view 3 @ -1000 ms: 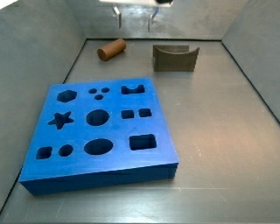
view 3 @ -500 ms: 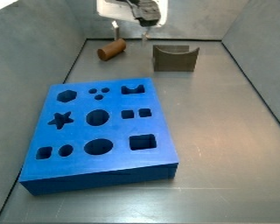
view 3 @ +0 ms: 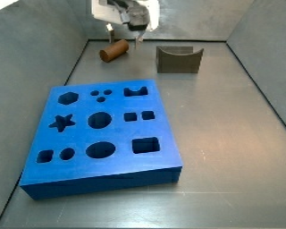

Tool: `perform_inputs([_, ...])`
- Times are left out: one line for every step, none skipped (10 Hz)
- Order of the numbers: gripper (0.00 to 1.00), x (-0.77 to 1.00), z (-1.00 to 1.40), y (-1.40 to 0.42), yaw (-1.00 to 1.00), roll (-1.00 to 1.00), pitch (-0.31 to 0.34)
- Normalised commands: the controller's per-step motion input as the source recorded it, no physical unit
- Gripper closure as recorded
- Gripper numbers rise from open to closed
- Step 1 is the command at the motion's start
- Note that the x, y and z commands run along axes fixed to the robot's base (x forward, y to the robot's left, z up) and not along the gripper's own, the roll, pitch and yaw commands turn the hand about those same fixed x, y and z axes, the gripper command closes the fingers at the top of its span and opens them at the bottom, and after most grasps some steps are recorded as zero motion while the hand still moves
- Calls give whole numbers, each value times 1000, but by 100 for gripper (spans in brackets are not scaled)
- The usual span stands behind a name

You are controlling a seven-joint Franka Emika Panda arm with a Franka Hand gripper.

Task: Pick up the round object. Move up. Place the round object on the fixture. Regrasp the round object. Move to above the board. Insert the round object.
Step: Pick up the round object.

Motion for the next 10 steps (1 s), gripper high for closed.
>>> perform_inputs([0, -100, -103, 0, 0, 17, -26])
perform_inputs([0, -946, -449, 20, -97, -26, -340])
perform_inputs([0, -709, -180, 0, -83, 0, -346])
perform_inputs([0, 0, -137, 0, 0, 0, 0])
perform_inputs([0, -174, -151, -6, 0, 23, 0])
perform_inputs([0, 0, 0, 0, 0, 0, -20])
perform_inputs([0, 0, 0, 0, 0, 0, 11])
perform_inputs([0, 0, -23, 0, 0, 0, 0])
perform_inputs([100, 0, 0, 0, 0, 0, 0])
perform_inputs([100, 0, 0, 0, 0, 0, 0])
